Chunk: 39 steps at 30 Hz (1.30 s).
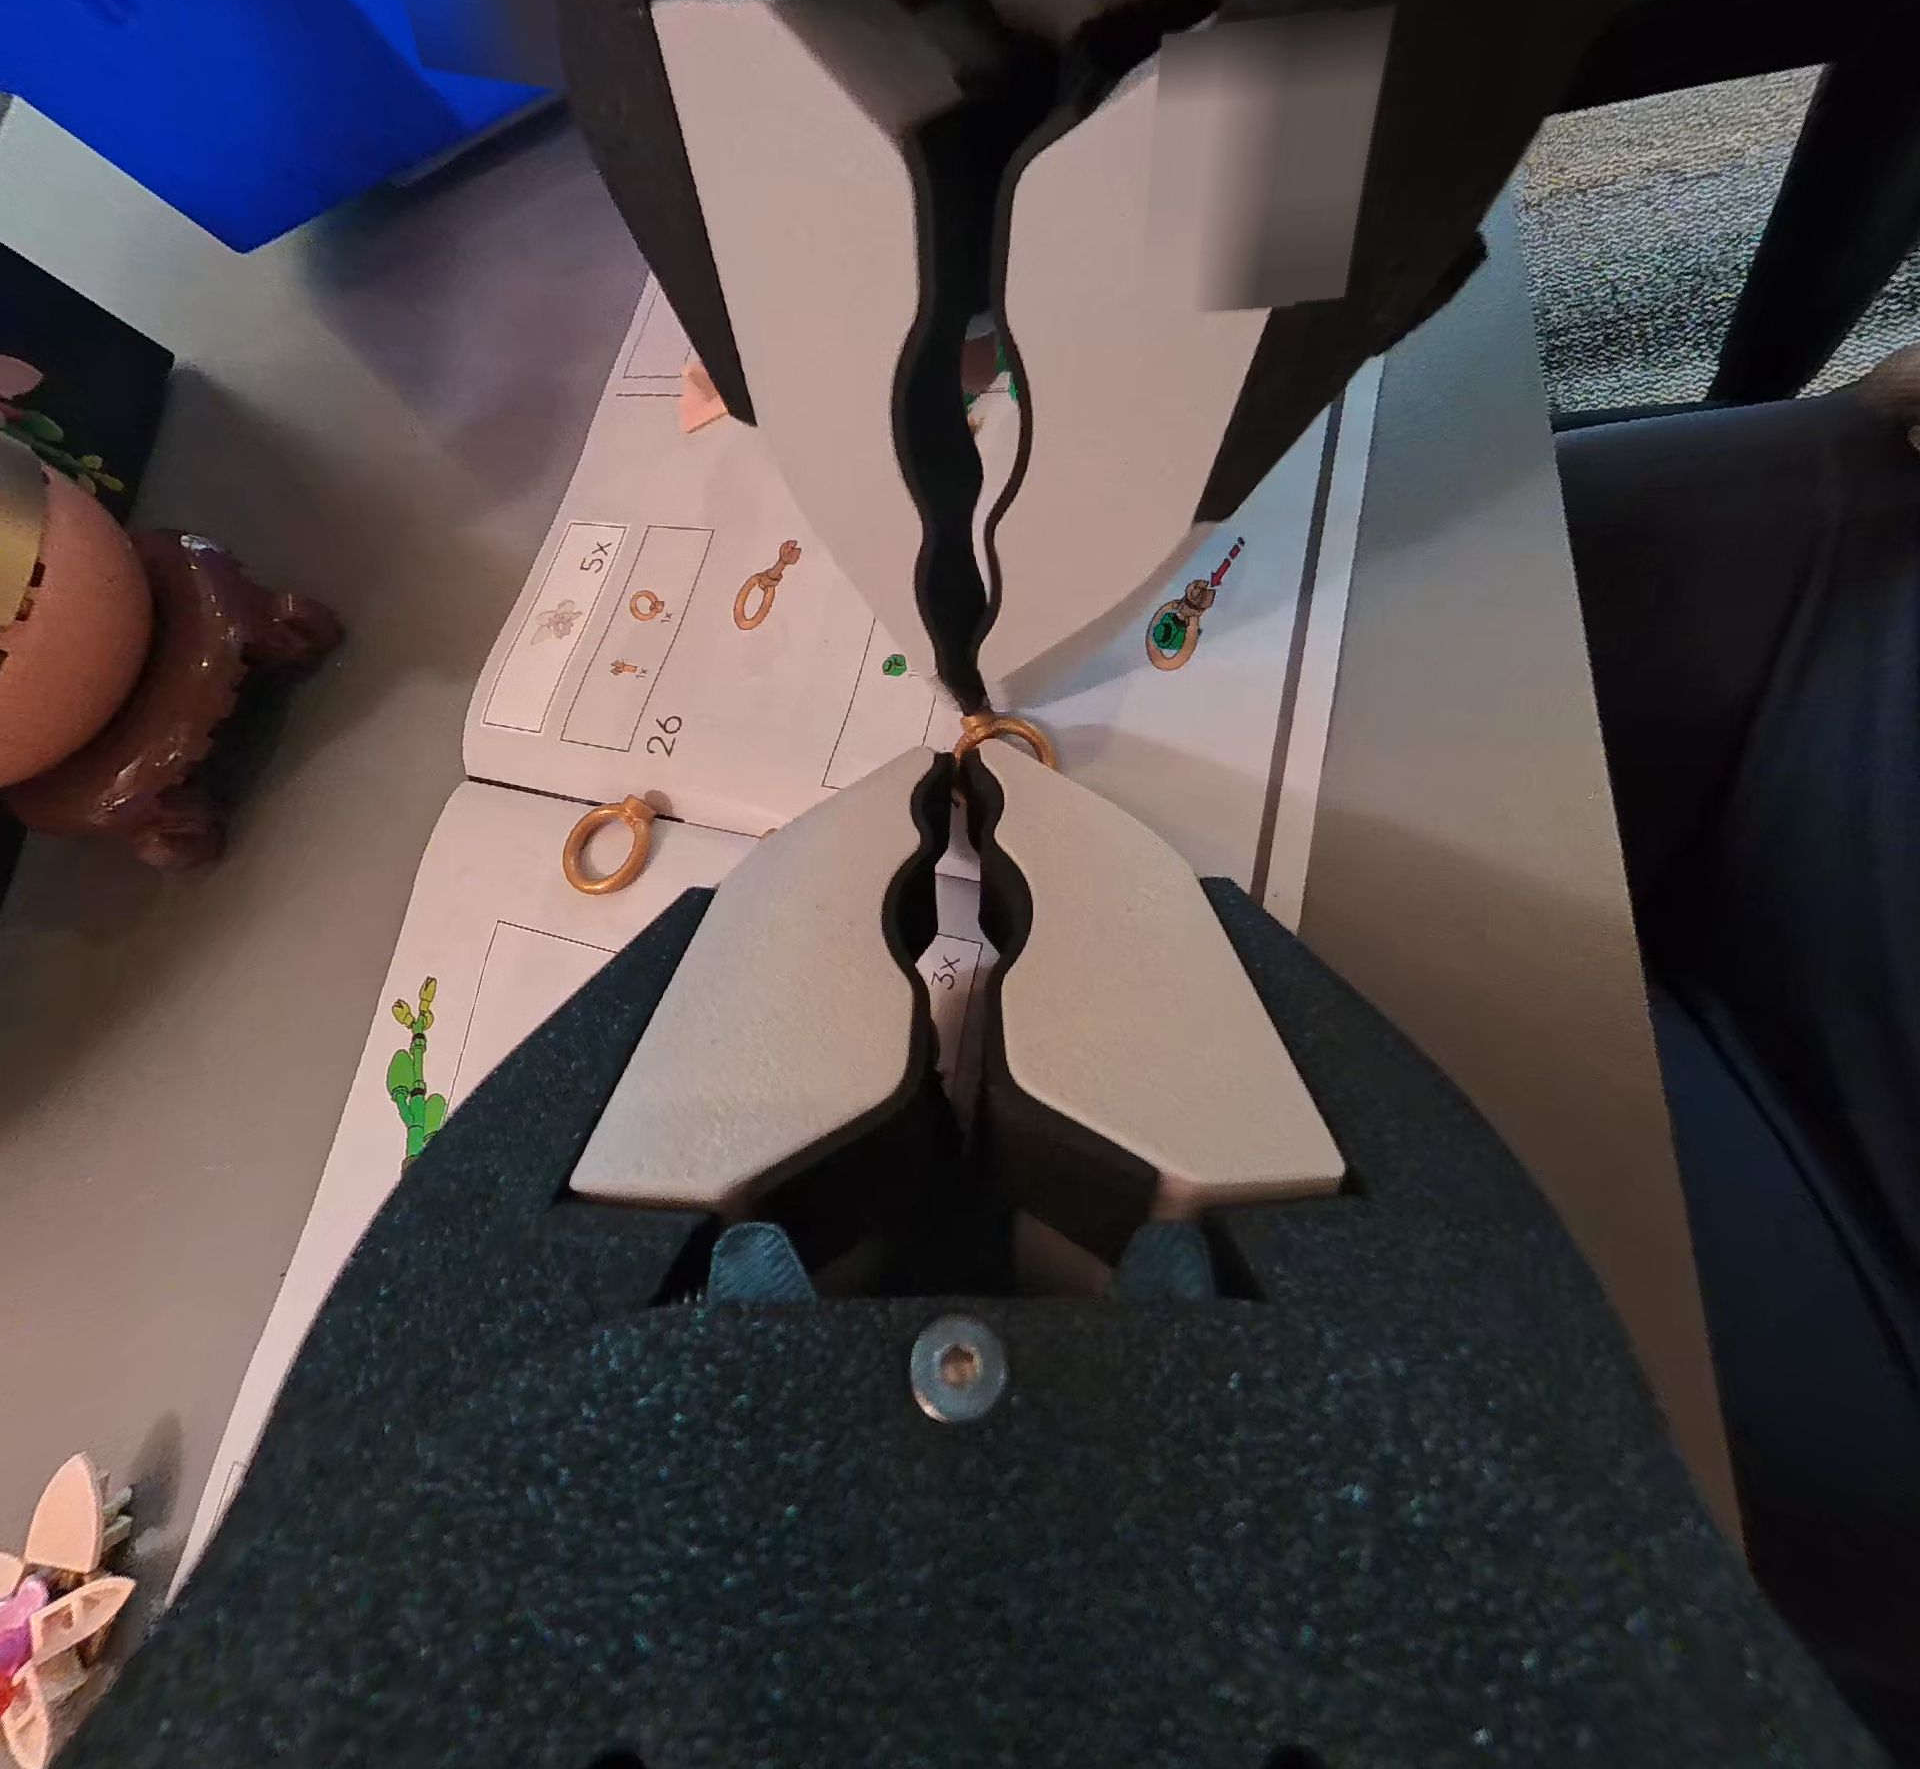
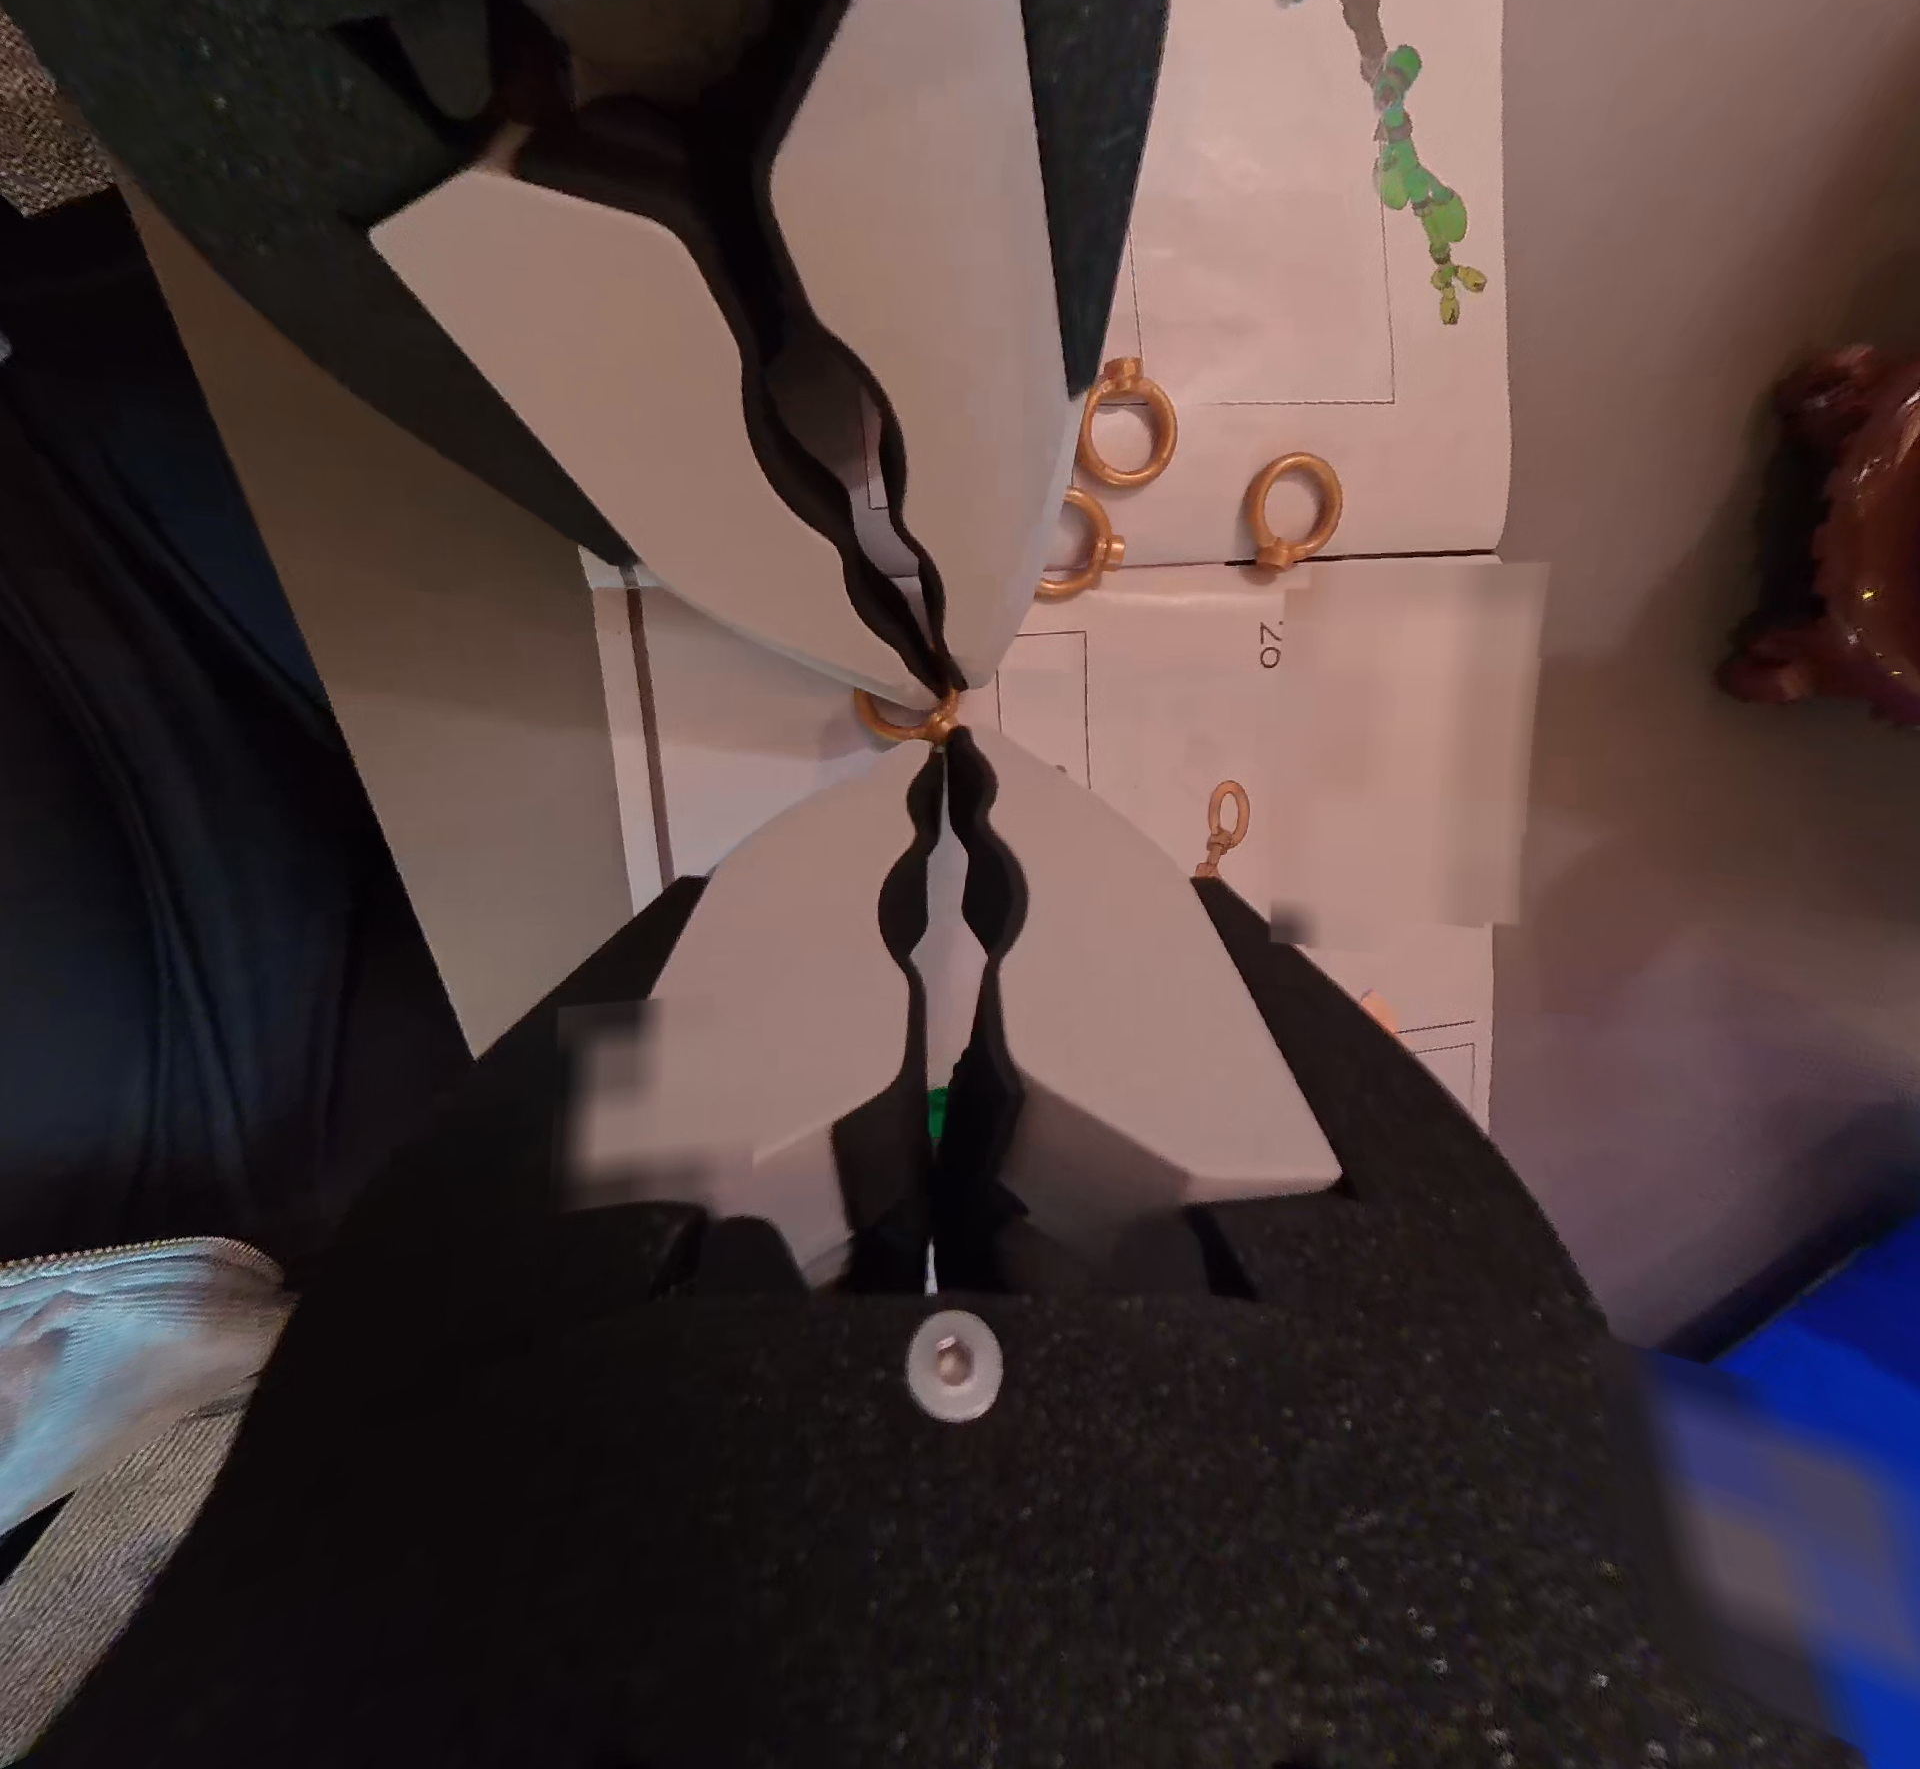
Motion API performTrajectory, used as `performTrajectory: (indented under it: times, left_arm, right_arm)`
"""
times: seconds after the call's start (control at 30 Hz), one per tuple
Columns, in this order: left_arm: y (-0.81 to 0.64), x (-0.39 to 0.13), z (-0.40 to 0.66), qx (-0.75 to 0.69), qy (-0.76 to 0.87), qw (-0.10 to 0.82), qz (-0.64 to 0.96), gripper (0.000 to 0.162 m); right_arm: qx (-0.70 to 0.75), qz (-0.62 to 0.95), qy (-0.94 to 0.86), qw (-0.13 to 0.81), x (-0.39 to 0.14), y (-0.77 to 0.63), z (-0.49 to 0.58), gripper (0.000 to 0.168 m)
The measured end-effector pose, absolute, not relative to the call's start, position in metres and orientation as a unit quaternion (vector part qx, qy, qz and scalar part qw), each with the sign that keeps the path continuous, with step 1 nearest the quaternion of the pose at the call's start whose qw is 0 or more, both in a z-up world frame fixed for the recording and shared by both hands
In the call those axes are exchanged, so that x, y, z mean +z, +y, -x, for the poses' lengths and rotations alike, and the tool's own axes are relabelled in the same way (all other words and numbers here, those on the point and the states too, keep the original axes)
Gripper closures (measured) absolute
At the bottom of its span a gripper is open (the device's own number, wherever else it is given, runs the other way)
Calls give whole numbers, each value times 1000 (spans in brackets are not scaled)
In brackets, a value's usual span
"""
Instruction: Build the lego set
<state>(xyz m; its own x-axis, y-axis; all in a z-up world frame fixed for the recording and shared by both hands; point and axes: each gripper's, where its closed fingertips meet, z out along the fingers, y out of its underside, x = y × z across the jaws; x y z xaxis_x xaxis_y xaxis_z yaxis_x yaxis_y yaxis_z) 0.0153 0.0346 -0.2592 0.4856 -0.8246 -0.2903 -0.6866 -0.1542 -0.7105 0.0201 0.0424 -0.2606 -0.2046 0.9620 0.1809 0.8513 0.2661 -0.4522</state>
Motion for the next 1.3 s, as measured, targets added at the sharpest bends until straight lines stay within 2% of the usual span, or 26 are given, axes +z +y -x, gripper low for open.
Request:
performTrajectory:
  times: [0.23,0.43,0.8,1.03,1.3]
  left_arm:
    - [34,-259,-16,-82,502,417,754,160]
    - [34,-259,-16,-87,501,414,754,160]
    - [33,-259,-16,-88,501,414,755,160]
    - [33,-259,-16,-91,500,412,756,160]
    - [33,-260,-16,-94,499,410,758,160]
  right_arm:
    - [143,555,-784,238,-248,51,-30,147]
    - [186,534,-789,240,-255,52,-32,158]
    - [210,510,-816,173,-263,53,-27,155]
    - [259,510,-812,117,-264,48,-25,161]
    - [207,475,-839,167,-262,49,-22,162]
